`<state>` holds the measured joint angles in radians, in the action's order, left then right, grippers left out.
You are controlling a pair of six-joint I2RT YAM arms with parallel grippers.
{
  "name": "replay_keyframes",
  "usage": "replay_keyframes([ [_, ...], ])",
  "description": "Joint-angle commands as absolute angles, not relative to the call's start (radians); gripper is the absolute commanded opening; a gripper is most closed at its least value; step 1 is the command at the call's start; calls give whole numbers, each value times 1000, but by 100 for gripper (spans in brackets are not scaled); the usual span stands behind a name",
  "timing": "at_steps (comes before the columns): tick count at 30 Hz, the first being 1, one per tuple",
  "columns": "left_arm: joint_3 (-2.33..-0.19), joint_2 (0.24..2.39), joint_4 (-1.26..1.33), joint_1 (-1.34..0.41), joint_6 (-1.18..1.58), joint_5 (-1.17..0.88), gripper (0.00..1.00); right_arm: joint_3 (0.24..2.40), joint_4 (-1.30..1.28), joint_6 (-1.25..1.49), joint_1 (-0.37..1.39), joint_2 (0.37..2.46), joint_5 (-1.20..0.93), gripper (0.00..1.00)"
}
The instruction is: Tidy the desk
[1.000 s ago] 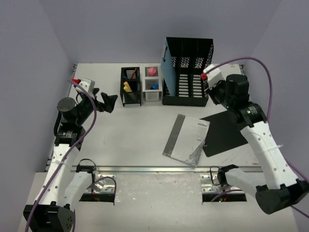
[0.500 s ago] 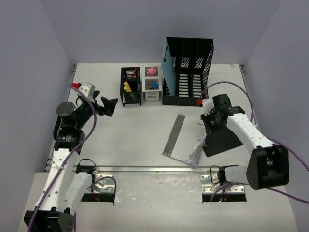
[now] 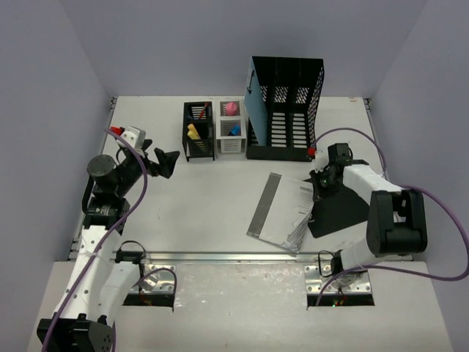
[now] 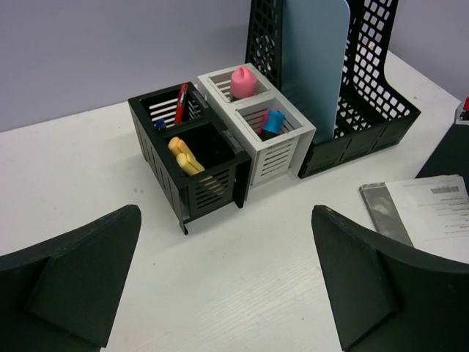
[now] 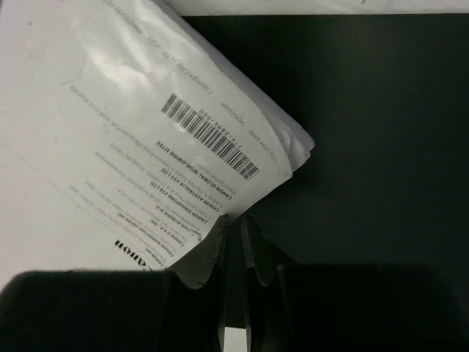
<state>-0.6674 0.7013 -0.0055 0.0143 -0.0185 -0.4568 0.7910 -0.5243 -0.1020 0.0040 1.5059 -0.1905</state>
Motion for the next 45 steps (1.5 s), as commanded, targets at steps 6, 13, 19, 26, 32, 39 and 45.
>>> replay_keyframes([
  [6, -678, 706, 20, 9, -31, -463, 100, 741, -307, -185, 5, 1539, -25, 1],
  [13, -667, 721, 35, 9, -25, -465, 100, 719, -347, -186, 5, 1502, -54, 1],
  [19, -670, 741, 41, 9, -12, -465, 100, 761, -390, -83, 3, 1578, -143, 21],
  [26, -667, 736, 31, 9, -25, -460, 100, 798, -423, -12, 3, 1620, -215, 69],
  [32, -658, 736, 35, 9, -29, -463, 100, 813, -456, -12, 21, 1618, -273, 99],
  [39, -655, 738, 32, 9, -35, -459, 100, 789, -439, -46, 109, 1609, -256, 99],
  [45, -657, 735, 34, 9, -44, -456, 100, 753, -437, -98, 156, 1555, -213, 99],
])
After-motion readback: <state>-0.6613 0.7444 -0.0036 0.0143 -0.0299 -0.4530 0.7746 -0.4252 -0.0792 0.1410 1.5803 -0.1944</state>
